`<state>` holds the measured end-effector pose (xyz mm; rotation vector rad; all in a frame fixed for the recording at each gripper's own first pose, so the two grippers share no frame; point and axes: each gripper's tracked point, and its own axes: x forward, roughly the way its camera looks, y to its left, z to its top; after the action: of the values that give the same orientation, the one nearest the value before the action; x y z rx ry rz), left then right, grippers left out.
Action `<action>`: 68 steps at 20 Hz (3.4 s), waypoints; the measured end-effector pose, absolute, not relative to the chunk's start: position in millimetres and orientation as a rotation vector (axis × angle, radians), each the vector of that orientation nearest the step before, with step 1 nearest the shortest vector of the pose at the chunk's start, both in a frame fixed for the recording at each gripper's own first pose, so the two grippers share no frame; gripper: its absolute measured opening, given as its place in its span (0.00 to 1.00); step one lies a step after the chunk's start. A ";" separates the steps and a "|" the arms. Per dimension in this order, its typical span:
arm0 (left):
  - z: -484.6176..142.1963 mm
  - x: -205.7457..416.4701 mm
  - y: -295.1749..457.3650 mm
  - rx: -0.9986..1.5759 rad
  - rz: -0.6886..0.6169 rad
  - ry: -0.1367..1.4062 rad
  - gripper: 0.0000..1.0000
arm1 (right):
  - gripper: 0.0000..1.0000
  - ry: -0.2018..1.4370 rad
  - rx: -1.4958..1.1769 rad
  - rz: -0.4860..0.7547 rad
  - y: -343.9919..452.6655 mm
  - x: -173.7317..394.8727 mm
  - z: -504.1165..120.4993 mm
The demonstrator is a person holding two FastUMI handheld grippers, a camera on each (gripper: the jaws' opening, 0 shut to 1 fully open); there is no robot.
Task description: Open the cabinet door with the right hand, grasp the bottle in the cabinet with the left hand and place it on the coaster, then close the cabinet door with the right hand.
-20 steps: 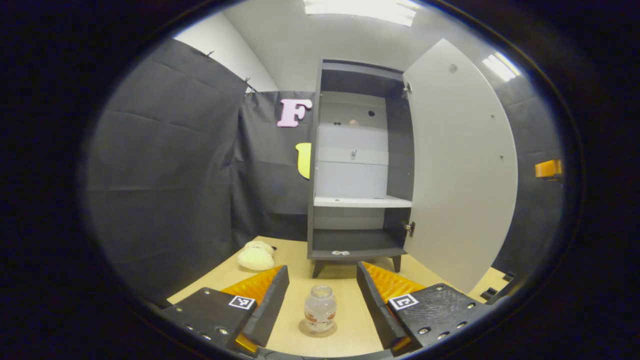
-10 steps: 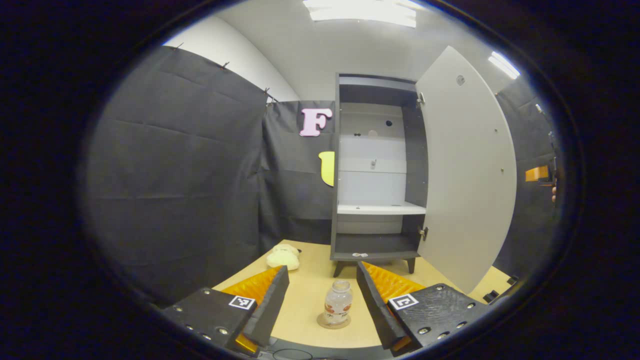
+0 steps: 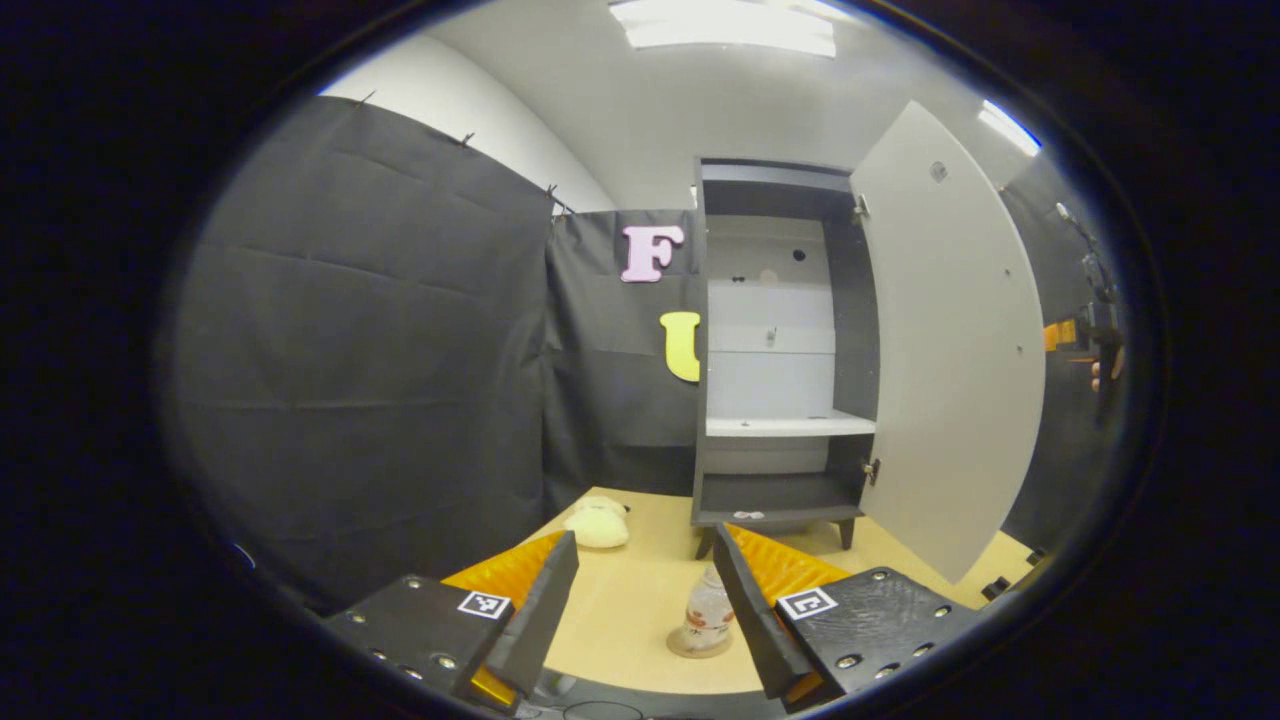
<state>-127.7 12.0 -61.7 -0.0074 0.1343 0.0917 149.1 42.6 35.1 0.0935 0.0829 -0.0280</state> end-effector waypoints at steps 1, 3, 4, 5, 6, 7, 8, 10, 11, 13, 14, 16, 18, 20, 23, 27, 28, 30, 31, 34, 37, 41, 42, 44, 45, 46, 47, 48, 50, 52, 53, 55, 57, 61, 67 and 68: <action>-61.6 -126.8 18.4 -0.012 0.093 0.134 0.84 | 0.95 0.071 0.072 -0.045 40.7 147.0 38.6; -63.6 -124.7 28.9 -0.027 0.093 0.132 0.81 | 0.94 0.065 0.035 -0.051 48.0 143.2 40.9; -64.9 -122.9 34.1 -0.033 0.093 0.134 0.81 | 0.94 0.066 0.019 -0.045 53.1 141.6 41.5; -65.0 -121.1 39.1 -0.039 0.091 0.134 0.81 | 0.93 0.063 0.003 -0.037 59.2 140.3 43.4; -65.2 -119.7 44.5 -0.044 0.090 0.131 0.81 | 0.93 0.061 -0.008 -0.029 66.1 138.1 44.5; -64.5 -117.4 50.1 -0.047 0.091 0.129 0.81 | 0.93 0.063 -0.008 -0.016 75.8 136.3 42.8; -65.8 -115.7 54.8 -0.050 0.091 0.129 0.81 | 0.93 0.064 -0.002 0.001 86.6 133.9 42.7; -65.6 -112.0 61.6 -0.057 0.090 0.123 0.81 | 0.93 0.065 0.005 0.032 107.2 129.6 42.2; -65.7 -111.0 65.3 -0.057 0.090 0.122 0.81 | 0.93 0.064 0.002 0.042 117.7 129.0 40.8; -68.1 -109.5 73.8 -0.057 0.090 0.122 0.81 | 0.93 0.064 -0.007 0.060 131.4 129.0 40.8; -70.0 -109.3 78.1 -0.058 0.090 0.123 0.81 | 0.93 0.066 -0.007 0.068 137.9 128.8 40.7; -72.0 -108.3 87.1 -0.062 0.093 0.123 0.84 | 0.93 0.068 -0.003 0.083 151.0 127.4 39.7; -71.8 -107.9 97.0 -0.068 0.095 0.122 0.81 | 0.93 0.069 -0.005 0.091 162.1 127.4 39.7; -72.8 -107.5 106.1 -0.066 0.096 0.121 0.81 | 0.93 0.064 -0.016 0.093 171.2 127.9 39.2; -73.7 -107.7 122.3 -0.068 0.103 0.119 0.81 | 0.93 0.061 -0.023 0.100 186.0 128.4 38.1; -75.6 -106.2 140.4 -0.071 0.114 0.116 0.81 | 0.93 0.063 -0.025 0.129 211.4 131.7 35.8; -77.3 -104.4 145.7 -0.070 0.119 0.115 0.81 | 0.93 0.061 -0.029 0.137 218.5 132.9 35.8; -77.9 -105.1 155.3 -0.070 0.126 0.114 0.78 | 0.93 0.056 -0.037 0.150 233.3 135.0 35.1; -78.7 -104.5 160.4 -0.068 0.132 0.116 0.81 | 0.93 0.054 -0.040 0.156 242.7 136.6 34.8; -82.7 -100.9 170.0 -0.060 0.142 0.119 0.81 | 0.93 0.054 -0.039 0.176 265.0 141.1 33.5; -84.5 -100.2 182.3 -0.055 0.151 0.122 0.81 | 0.94 0.053 -0.033 0.202 286.0 149.6 32.6; -89.2 -102.1 190.9 -0.050 0.157 0.128 0.81 | 0.95 0.048 -0.055 0.230 311.9 157.5 30.9; -90.5 -102.1 191.8 -0.049 0.159 0.130 0.84 | 0.94 0.047 -0.058 0.231 315.0 156.9 30.2; -92.2 -102.2 191.8 -0.048 0.157 0.137 0.84 | 0.95 0.047 -0.053 0.244 320.9 153.4 27.0; -93.1 -101.8 192.4 -0.047 0.156 0.138 0.84 | 0.95 0.049 -0.053 0.251 322.0 154.3 25.2; -92.4 -100.4 190.7 -0.048 0.153 0.138 0.81 | 0.95 0.051 -0.058 0.254 320.8 154.1 23.7; -92.2 -98.9 189.7 -0.051 0.151 0.138 0.81 | 0.95 0.051 -0.064 0.254 319.5 153.8 22.4; -92.4 -97.8 187.2 -0.055 0.146 0.138 0.82 | 0.95 0.050 -0.068 0.252 317.1 152.7 22.3; -91.1 -94.4 181.5 -0.063 0.134 0.137 0.81 | 0.95 0.047 -0.067 0.248 314.1 147.9 23.9; -89.4 -87.7 172.7 -0.068 0.117 0.134 0.78 | 0.95 0.041 -0.063 0.238 307.4 143.5 26.6; -88.3 -84.7 167.9 -0.069 0.107 0.131 0.81 | 0.95 0.040 -0.062 0.232 303.6 141.4 27.7; -88.0 -78.1 158.9 -0.077 0.083 0.133 0.81 | 0.95 0.043 -0.063 0.223 294.4 136.5 27.4; -87.0 -72.8 146.7 -0.082 0.054 0.137 0.77 | 0.95 0.037 -0.071 0.217 284.4 130.3 29.5; -75.5 -65.6 122.7 -0.068 0.034 0.129 0.78 | 0.95 0.016 -0.090 0.233 259.9 118.8 31.2; -52.9 -65.2 62.2 -0.075 -0.004 0.111 0.84 | 0.95 -0.005 -0.116 0.229 202.9 104.5 32.8; -48.8 -67.0 52.8 -0.071 -0.007 0.110 0.81 | 0.95 -0.006 -0.112 0.230 194.1 103.2 32.6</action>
<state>-67.0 52.8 -48.8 -0.0708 0.1101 -0.0072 103.2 194.1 32.6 -0.1115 -0.0062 0.2302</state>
